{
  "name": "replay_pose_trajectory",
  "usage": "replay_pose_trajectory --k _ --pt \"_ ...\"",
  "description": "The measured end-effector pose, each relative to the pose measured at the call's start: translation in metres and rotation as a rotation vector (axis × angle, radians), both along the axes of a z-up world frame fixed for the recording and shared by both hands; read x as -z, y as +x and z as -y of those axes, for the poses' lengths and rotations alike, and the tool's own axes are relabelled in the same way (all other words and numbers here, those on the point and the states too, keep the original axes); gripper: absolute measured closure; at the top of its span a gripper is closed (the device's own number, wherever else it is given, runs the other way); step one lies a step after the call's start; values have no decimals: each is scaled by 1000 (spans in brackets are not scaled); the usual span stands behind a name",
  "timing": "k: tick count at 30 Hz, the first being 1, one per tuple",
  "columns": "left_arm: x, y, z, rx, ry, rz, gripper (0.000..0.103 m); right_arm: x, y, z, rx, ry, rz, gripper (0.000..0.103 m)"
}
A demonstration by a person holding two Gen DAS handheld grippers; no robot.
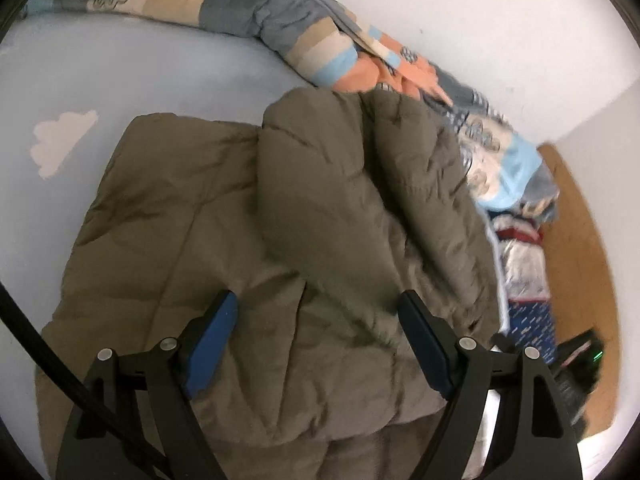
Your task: Fold large clothes
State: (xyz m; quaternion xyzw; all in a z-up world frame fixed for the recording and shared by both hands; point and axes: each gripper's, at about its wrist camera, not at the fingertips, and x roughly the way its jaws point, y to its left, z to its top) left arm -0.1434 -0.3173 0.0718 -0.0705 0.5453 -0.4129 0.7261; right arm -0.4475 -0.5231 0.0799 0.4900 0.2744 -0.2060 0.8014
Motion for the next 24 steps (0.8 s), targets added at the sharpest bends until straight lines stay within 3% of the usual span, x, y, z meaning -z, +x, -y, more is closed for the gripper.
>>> replay_pose_trajectory --k 6,7,8,9,10,15,18,21,24 --pt "5 15 25 -44 -39 -82 22 11 9 9 12 55 47 33" --pt "3 15 30 -41 -63 -94 28 11 11 9 4 56 61 37" --pt "-1 13 32 -41 -69 -90 65 10 14 8 -22 55 73 65" --pt "-4 9 34 -38 -53 -85 84 7 16 5 -35 41 48 85" --pt "-7 4 31 -38 -59 -83 90 3 15 3 -26 14 25 95" --pt "-42 -38 2 -13 -47 84 90 -36 3 -13 -50 -108 -20 95" --pt "-38 -62 -16 -5 -14 142 89 -52 -7 -30 -76 -166 -62 95" --pt "3 -68 -14 7 84 148 83 -33 -15 -45 -88 -148 -136 95" --pt "24 -71 -12 17 107 181 81 13 -11 -48 -101 -100 -224 95"
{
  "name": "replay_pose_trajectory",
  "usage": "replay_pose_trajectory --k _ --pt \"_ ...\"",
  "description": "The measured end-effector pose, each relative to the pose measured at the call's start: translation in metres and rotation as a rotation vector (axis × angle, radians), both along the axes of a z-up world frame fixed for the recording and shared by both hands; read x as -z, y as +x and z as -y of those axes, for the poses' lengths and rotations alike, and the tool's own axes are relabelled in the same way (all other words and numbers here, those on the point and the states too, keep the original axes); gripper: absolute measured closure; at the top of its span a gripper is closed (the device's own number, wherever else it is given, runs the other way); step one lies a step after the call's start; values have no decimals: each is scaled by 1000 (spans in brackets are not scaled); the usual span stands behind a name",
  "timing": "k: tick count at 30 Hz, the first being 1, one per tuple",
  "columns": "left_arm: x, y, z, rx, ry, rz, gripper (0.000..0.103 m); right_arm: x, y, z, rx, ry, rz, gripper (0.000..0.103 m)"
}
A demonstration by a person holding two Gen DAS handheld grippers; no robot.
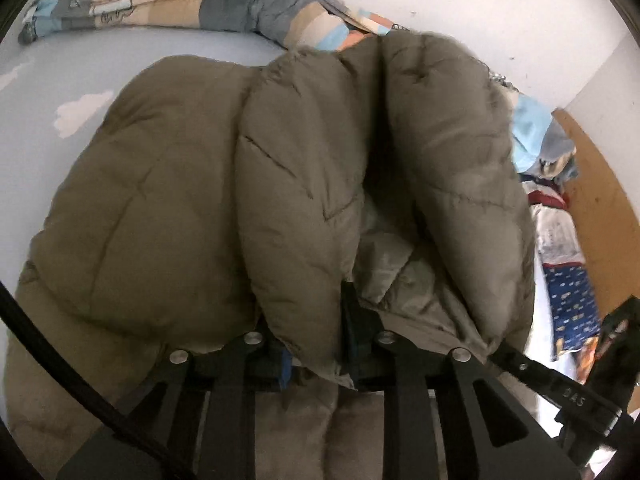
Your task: Fold large clothes
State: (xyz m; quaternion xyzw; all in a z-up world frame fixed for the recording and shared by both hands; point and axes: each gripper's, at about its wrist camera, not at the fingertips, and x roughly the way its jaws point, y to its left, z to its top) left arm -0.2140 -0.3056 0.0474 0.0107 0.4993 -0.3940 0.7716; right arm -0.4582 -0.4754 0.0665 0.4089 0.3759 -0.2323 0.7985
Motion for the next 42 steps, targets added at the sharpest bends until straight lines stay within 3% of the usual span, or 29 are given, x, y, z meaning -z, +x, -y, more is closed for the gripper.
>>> replay_pose_trajectory --k 3,6,9,10,14,16,18,19,20,21,22,23,25,29,33,37,42 --pt "-6 -2 4 4 27 32 81 23 1 6 17 42 14 94" --pt "-25 -5 -3 20 38 52 76 8 3 6 -5 36 -19 92" --pt "-43 -14 -22 4 49 104 62 -21 -8 5 29 16 -23 68" --pt "-48 -18 -27 -7 43 119 59 -33 -12 2 48 -15 -23 60" --pt "-54 -22 -29 -20 40 165 56 -65 -15 -13 60 -190 -29 60" --pt "-42 -22 -19 4 103 147 53 -69 -8 -19 19 -232 5 59" --pt "-24 -24 -14 56 186 104 53 -59 5 -23 -39 -255 -11 53" --pt "-19 -27 -13 74 233 80 53 -42 16 -24 -87 -244 -41 44" --pt "-23 -31 -16 79 234 74 53 -24 33 -22 -131 -205 -91 34" --pt "-31 -35 -21 85 213 77 53 2 41 -20 -172 -124 -182 34" --pt "-48 -41 -31 90 182 98 53 18 39 -18 -149 -64 -231 47" --pt "-59 -44 -36 90 168 118 53 17 32 -18 -118 -51 -205 51" --pt "-90 -53 -54 90 134 163 53 -2 22 -21 -127 -32 -128 51" --pt "-158 -78 -87 83 61 207 53 -68 -6 -32 -103 -131 -17 50" --pt "-227 -120 -111 106 -10 271 53 -115 -57 -57 -100 -144 134 48" --pt "-293 -171 -120 148 -96 308 51 -136 -101 -92 -95 -178 203 46" --pt "-355 -217 -121 221 -175 311 49 -142 -164 -112 -49 -260 243 44"
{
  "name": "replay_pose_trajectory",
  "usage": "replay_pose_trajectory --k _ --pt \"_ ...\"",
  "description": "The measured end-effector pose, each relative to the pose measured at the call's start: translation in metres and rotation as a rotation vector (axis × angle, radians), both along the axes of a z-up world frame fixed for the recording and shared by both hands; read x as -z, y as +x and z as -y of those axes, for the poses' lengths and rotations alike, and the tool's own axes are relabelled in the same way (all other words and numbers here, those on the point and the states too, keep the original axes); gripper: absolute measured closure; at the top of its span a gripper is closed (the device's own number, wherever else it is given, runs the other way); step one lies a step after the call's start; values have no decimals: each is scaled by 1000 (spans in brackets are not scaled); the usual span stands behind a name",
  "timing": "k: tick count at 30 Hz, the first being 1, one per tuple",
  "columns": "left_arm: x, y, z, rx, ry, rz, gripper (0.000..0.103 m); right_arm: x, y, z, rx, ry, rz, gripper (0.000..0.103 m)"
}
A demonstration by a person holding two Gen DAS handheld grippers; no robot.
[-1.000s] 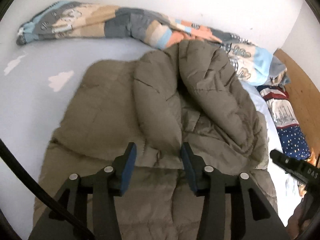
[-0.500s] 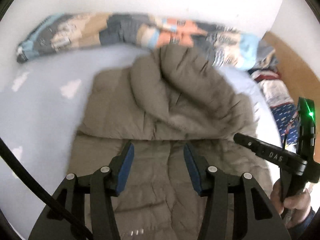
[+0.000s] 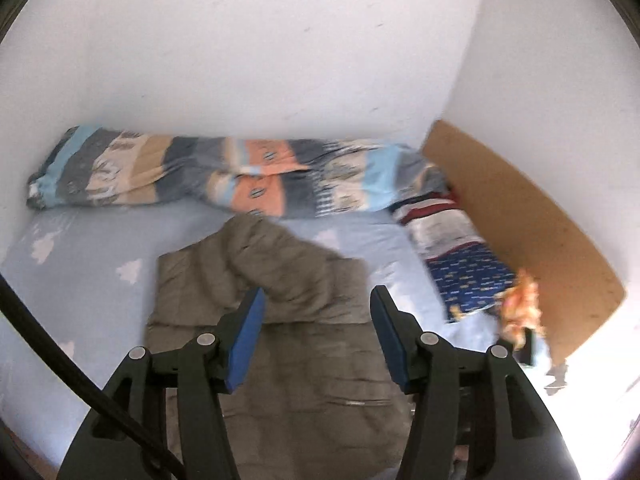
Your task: Fold large clothes
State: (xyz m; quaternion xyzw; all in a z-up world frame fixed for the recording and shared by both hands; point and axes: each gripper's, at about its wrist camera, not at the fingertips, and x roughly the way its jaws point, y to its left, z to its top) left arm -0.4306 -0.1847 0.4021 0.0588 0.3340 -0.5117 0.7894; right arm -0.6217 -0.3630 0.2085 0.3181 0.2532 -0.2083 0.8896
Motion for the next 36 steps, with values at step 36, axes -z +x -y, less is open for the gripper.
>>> replay_pose_trajectory --k 36 --pt "344 -3 -94 -258 485 176 25 124 -26 -76 21 -24 -441 44"
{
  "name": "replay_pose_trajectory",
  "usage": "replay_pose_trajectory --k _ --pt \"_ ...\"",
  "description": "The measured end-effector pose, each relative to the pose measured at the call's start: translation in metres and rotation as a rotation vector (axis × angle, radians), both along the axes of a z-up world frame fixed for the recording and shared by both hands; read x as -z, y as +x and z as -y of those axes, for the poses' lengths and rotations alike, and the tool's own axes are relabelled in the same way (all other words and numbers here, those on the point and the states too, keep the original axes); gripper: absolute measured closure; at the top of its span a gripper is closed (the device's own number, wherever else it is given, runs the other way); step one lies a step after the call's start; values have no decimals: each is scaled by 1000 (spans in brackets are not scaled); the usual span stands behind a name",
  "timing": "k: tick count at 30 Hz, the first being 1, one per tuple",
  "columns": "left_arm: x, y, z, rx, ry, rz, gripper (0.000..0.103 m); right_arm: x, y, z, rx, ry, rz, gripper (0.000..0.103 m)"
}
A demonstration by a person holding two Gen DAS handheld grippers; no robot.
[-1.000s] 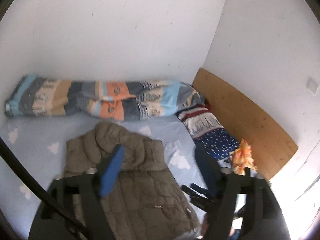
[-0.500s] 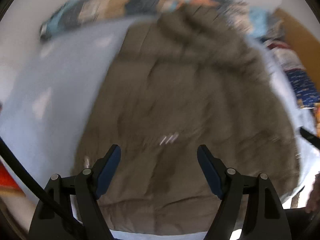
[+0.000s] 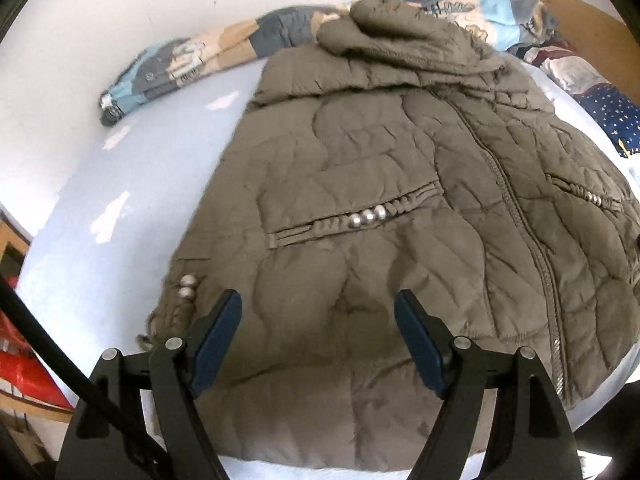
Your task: Fold large clothes
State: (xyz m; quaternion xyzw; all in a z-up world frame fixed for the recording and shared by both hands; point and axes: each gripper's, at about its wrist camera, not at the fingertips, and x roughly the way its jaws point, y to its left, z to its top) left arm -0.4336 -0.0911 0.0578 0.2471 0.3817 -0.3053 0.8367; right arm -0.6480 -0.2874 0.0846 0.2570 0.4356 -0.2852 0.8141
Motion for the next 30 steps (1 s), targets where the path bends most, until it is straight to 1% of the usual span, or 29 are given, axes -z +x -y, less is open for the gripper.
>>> replay_pose_trajectory --k 2,3,5,6,8,9,10,12,14,18,20,25,30 --pt "-2 -1 -7 -2 -2 29 25 -7 -24 12 87 -7 35 44" --pt "-1 -1 -11 -4 -2 33 25 -10 -42 22 157 -4 62 43" --pt "-2 2 -13 -15 -7 30 25 -12 -68 36 256 5 86 39" --pt "-2 4 -16 -22 -11 21 25 -10 -86 44 323 15 101 39" --pt "-2 9 -20 -38 -19 7 25 -6 -105 55 398 47 115 33" --pt "-2 11 -21 -43 -23 2 25 1 -117 61 440 80 121 33" --pt "-3 13 -21 -47 -28 -6 25 6 -123 64 459 105 125 33" --pt "-3 13 -20 -50 -32 -11 25 16 -130 67 473 171 141 33" --pt "-4 10 -19 -47 -32 -6 25 23 -130 67 470 203 151 33" --pt "-3 9 -14 -41 -29 -1 25 27 -127 67 454 209 131 33" --pt "-2 9 -14 -43 -26 -1 25 32 -127 68 457 237 131 33" --pt "-1 9 -13 -47 -23 3 25 47 -131 71 471 311 155 33" --pt "-1 8 -13 -52 -21 20 25 51 -129 72 470 358 190 31"
